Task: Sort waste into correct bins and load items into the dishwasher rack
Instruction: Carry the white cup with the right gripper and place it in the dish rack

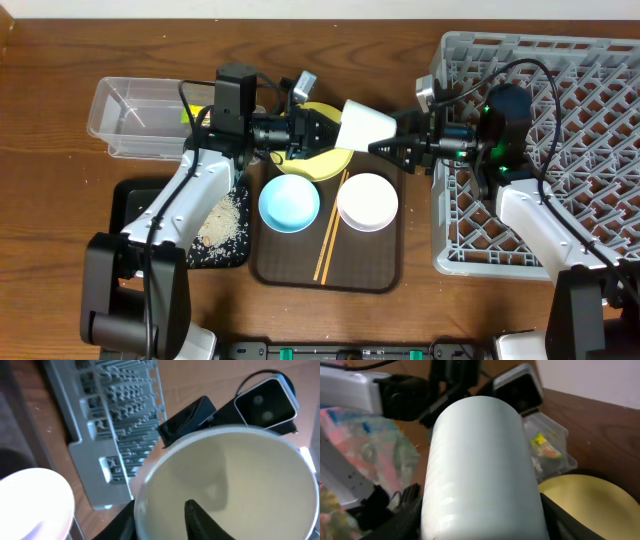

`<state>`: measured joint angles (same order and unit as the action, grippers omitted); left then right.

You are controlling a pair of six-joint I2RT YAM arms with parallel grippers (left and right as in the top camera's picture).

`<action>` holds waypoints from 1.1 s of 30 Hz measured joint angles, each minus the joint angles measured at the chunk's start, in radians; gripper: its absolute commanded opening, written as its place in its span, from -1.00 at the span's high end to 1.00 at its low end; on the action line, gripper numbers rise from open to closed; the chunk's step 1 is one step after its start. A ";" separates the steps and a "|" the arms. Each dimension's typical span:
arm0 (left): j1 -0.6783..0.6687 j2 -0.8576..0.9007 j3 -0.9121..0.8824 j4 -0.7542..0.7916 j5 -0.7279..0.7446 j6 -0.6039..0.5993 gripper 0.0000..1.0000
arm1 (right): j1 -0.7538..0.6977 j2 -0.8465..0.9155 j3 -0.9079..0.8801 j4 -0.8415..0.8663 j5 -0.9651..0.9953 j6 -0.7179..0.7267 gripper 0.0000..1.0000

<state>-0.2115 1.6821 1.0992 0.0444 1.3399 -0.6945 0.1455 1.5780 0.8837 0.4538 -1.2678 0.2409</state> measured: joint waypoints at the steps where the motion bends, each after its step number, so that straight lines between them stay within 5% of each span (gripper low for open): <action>1: 0.003 0.000 0.000 -0.013 -0.018 0.009 0.22 | -0.005 0.000 0.000 -0.001 0.008 0.003 -0.13; 12: 0.131 0.000 0.000 -0.221 -0.265 0.155 0.13 | -0.177 0.000 0.016 -0.008 0.150 0.054 0.21; 22: 0.155 -0.001 0.000 -0.221 -0.301 0.179 0.13 | -0.243 -0.001 0.174 -0.055 0.363 0.070 0.18; 28: 0.155 -0.001 0.000 -0.221 -0.302 0.179 0.14 | -0.243 -0.001 0.277 -0.238 0.577 0.030 0.16; 33: 0.155 -0.001 0.000 -0.221 -0.309 0.179 0.14 | -0.243 -0.001 0.399 -0.550 0.760 -0.063 0.24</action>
<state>-0.0563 1.6810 1.0996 -0.1768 1.0306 -0.5152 -0.0978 1.5772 1.2831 -0.0959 -0.5079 0.1780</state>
